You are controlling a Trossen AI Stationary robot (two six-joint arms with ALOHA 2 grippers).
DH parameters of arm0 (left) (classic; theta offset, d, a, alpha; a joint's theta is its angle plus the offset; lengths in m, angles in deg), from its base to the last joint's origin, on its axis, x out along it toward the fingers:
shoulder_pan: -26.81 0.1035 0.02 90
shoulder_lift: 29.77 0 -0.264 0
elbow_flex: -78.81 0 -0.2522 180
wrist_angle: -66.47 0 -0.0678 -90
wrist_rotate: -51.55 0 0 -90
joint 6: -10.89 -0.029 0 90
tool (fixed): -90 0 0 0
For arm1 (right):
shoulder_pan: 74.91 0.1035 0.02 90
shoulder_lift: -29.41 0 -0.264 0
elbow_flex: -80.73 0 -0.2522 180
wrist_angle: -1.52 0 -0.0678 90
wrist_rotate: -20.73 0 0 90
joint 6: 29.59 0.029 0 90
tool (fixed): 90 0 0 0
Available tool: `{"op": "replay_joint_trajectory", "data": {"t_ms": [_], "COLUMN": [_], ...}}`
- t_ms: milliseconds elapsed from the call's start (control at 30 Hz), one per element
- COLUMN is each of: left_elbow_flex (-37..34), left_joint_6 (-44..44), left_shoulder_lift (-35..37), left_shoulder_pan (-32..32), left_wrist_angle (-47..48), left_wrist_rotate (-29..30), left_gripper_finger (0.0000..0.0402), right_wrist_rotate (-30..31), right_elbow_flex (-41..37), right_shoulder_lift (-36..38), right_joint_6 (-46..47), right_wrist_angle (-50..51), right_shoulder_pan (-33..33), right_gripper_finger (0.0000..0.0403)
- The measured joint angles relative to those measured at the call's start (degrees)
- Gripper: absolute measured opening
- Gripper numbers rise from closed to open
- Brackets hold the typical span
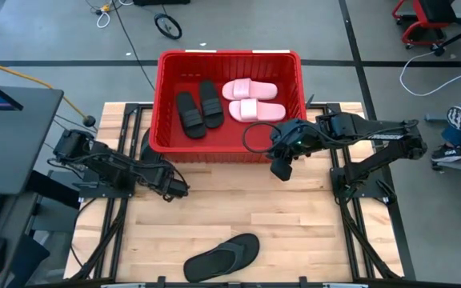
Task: Pick and place slides into bin
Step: Put the top black slipper in the red bin
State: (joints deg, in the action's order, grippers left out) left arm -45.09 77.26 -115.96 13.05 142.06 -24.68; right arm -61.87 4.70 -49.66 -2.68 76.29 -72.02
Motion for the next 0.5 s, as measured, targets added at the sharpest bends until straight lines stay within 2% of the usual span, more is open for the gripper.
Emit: {"op": "replay_joint_trajectory", "data": {"t_ms": [333,500], "left_elbow_flex": [0.0,-1.6], "left_joint_6": [-0.1,2.5], "left_shoulder_lift": [0.0,0.0], "left_shoulder_pan": [0.0,-0.2], "left_wrist_angle": [0.5,-0.7], "left_wrist_rotate": [-0.8,-2.2], "left_gripper_finger": [0.0165,0.0163], "right_wrist_rotate": [0.0,0.0], "right_elbow_flex": [0.0,0.0], "right_shoulder_lift": [0.0,0.0], "right_joint_6": [0.0,0.0], "right_wrist_angle": [0.0,0.0], "right_shoulder_pan": [0.0,0.0], "right_gripper_finger": [0.0085,0.0085]}}
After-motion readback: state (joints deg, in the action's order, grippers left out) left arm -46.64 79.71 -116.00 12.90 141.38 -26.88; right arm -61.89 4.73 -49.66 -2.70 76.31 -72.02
